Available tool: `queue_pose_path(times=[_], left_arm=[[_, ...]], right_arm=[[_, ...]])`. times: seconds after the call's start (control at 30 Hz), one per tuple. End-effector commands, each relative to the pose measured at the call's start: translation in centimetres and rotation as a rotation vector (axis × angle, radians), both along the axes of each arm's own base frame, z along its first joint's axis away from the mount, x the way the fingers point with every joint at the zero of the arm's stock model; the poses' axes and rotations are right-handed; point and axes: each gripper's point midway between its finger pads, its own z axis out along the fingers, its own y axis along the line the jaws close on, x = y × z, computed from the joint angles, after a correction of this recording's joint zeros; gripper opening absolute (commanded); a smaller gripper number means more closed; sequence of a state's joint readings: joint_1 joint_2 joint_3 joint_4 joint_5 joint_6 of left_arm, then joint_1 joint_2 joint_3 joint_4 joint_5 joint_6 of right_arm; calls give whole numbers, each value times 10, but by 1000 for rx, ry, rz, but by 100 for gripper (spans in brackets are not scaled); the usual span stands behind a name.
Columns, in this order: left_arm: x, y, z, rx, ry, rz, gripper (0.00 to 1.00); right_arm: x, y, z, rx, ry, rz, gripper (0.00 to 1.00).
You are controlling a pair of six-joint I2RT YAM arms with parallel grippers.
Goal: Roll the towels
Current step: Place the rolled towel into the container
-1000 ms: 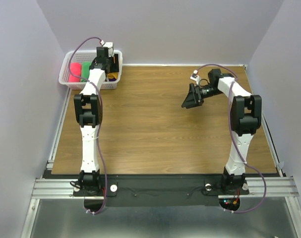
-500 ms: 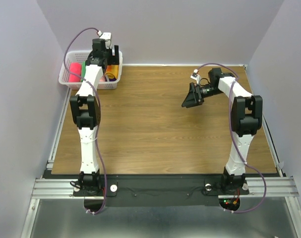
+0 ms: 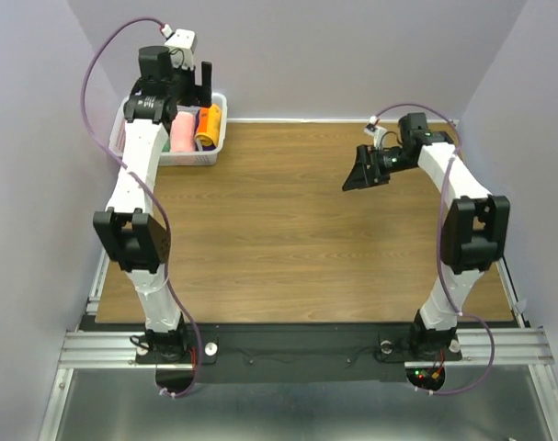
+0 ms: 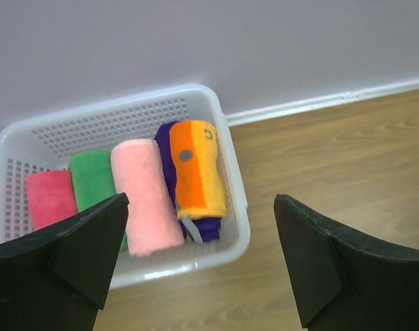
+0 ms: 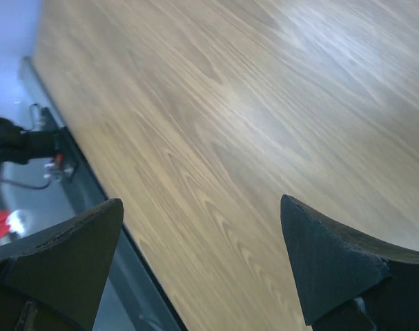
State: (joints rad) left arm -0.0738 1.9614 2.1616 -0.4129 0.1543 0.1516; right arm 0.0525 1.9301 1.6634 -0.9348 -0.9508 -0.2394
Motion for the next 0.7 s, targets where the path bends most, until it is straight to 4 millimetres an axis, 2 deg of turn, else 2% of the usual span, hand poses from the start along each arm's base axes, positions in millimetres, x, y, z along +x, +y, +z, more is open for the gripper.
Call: queue_pose_path(times=[0.0,0.07,0.1,0.17,0.2,0.23,0.27,0.3,0.33,0.37,0.4,0.47,0.5,0.6,0.67], left_arm=[[-59,-5,5,33,62,-57,99],[-76,-5,-1,45,79,-68,99],[-91,-6,-9,49,93,-77,99],[-107,-11,-23,52,117,-106,99],[-123,-19,-39,54,149,-138,99],[-132,-23,-48,55,164,-148,99],[-143,-28,-78,63,215,-163,99],[-153,-29,-78,84,196,-155,99],[-164,-37,-104,114,228,-158,99],[-169,-44,-95,113,203,-177,99],[-181,-45,-110,123,215,-181,99],[-194,-55,-121,96,230,-212,99],[-203,-59,-136,81,257,-234,99],[-216,-63,-153,52,294,-248,99],[-216,-63,-150,40,269,-244,99]], right_arm=[[16,-24,38,-129,-168,-223,100],[15,-37,34,-199,-180,-287,100],[7,-41,28,-215,-152,-331,100],[8,-53,21,-270,-161,-415,100],[-4,-56,11,-283,-131,-445,100],[-4,-59,8,-291,-146,-462,100],[-11,-61,0,-301,-137,-466,100],[-17,-61,3,-298,-154,-467,100],[-29,-62,-16,-312,-128,-458,100],[-34,-62,-19,-317,-135,-452,100],[-40,-63,-24,-328,-144,-442,100],[-55,-66,-34,-350,-158,-439,100],[-59,-67,-36,-356,-165,-436,100],[-72,-66,-39,-367,-184,-431,100],[-78,-66,-39,-369,-190,-432,100]])
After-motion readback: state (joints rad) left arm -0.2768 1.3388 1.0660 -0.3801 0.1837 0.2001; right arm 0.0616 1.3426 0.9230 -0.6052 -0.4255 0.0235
